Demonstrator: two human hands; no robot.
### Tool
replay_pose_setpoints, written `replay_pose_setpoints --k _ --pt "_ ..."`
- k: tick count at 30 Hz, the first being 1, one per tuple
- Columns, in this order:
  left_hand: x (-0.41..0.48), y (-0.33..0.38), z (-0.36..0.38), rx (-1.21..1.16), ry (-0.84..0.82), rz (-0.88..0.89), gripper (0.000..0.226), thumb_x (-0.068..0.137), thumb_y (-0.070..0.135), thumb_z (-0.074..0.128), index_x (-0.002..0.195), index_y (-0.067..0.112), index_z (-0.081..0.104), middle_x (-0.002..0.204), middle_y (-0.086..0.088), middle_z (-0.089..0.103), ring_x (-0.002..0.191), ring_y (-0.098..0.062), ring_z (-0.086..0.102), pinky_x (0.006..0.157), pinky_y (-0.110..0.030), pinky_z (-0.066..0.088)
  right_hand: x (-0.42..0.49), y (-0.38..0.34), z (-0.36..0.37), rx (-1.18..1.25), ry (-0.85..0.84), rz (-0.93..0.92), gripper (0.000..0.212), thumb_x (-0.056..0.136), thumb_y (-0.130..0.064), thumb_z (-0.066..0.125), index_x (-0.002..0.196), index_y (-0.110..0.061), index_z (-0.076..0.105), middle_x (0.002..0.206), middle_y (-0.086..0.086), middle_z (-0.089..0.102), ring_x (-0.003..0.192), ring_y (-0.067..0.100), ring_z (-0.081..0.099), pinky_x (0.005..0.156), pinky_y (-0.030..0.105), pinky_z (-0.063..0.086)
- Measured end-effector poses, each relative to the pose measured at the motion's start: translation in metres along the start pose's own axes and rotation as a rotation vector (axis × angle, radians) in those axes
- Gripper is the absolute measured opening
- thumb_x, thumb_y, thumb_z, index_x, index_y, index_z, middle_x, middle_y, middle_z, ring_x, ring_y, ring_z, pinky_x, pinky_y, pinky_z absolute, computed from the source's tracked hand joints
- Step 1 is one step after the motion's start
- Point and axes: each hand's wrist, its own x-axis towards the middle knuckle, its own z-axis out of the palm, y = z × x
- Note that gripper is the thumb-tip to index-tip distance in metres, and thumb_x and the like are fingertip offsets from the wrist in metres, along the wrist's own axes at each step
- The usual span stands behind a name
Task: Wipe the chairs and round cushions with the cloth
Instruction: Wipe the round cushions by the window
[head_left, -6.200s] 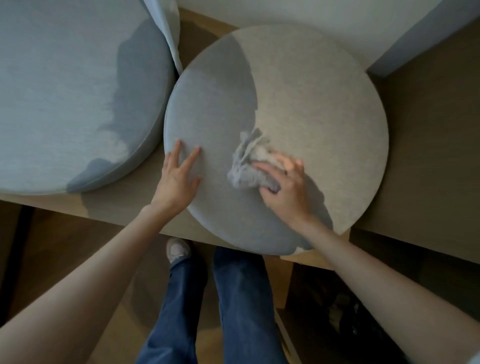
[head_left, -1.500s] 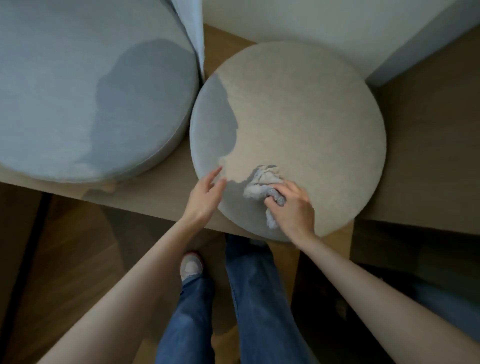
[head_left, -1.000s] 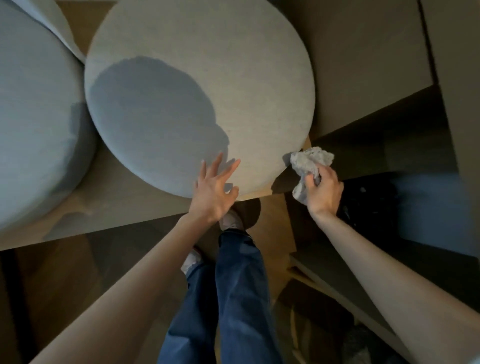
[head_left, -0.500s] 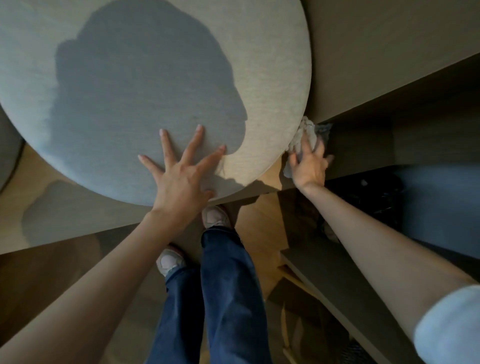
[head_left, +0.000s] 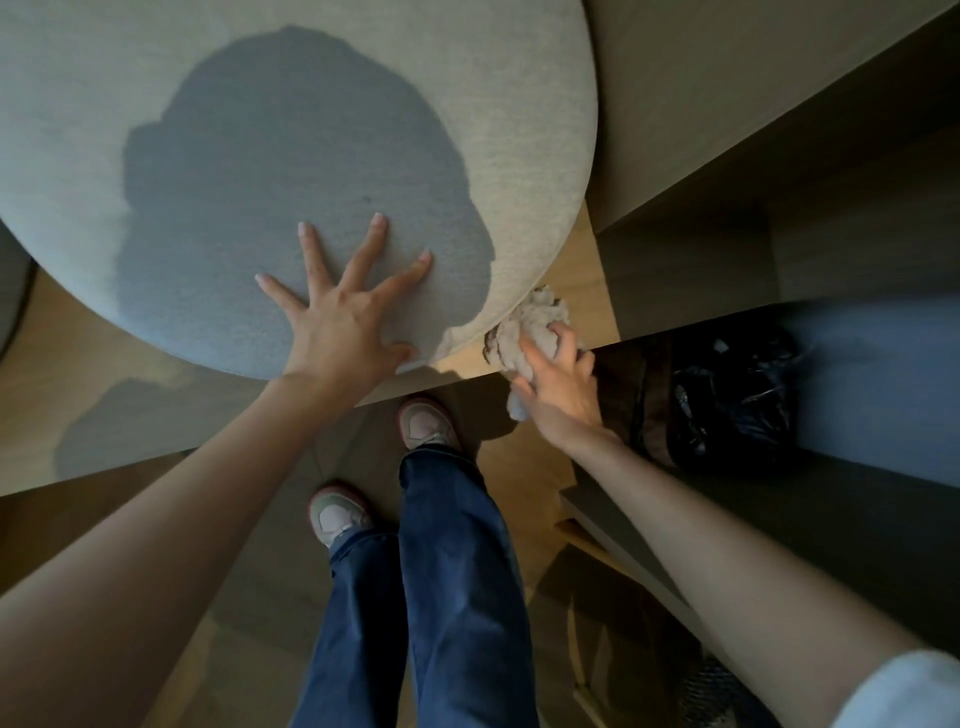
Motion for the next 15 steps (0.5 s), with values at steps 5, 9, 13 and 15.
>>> replay_pose_setpoints --k 5,9,13,15 --pt "0.008 0.001 -0.002 -0.041 0.024 -0.023 0.089 0.079 0.036 0.074 0.146 0.052 0.017 0.160 0.010 -0.008 0.141 -0.043 -0.023 0.097 -0.081 -0.005 0.037 0.024 -0.038 0.056 0.107 0.148 0.059 0.098 -0.031 0.047 0.149 -0.042 0.020 0.155 0.008 0.006 0.130 0.038 0.027 0.106 0.047 0.033" --pt "0.010 0.002 -0.001 -0.039 0.032 -0.009 0.090 0.078 0.036 0.074 0.146 0.052 0.017 0.160 0.010 -0.008 0.140 -0.043 -0.023 0.096 -0.081 -0.006 0.072 0.034 -0.058 0.219 0.122 0.341 0.057 0.100 -0.029 0.044 0.149 -0.045 0.020 0.159 0.009 -0.006 0.141 0.047 0.010 0.112 0.049 0.027" --pt "0.008 -0.003 0.000 -0.086 0.063 0.023 0.089 0.076 0.034 0.077 0.146 0.048 0.024 0.161 0.008 0.000 0.142 -0.043 -0.019 0.096 -0.080 -0.006 0.049 0.004 -0.028 0.152 0.162 0.218 0.054 0.097 -0.031 0.048 0.148 -0.036 0.030 0.155 0.006 0.008 0.133 0.038 0.021 0.111 0.045 0.026" --pt "0.002 -0.011 0.000 -0.136 0.105 0.055 0.082 0.074 0.031 0.079 0.144 0.040 0.035 0.161 0.004 0.012 0.145 -0.039 -0.009 0.099 -0.079 -0.004 0.023 -0.015 0.000 0.166 0.169 0.169 0.051 0.096 -0.030 0.049 0.145 -0.030 0.035 0.153 0.007 0.009 0.128 0.036 0.022 0.109 0.045 0.028"
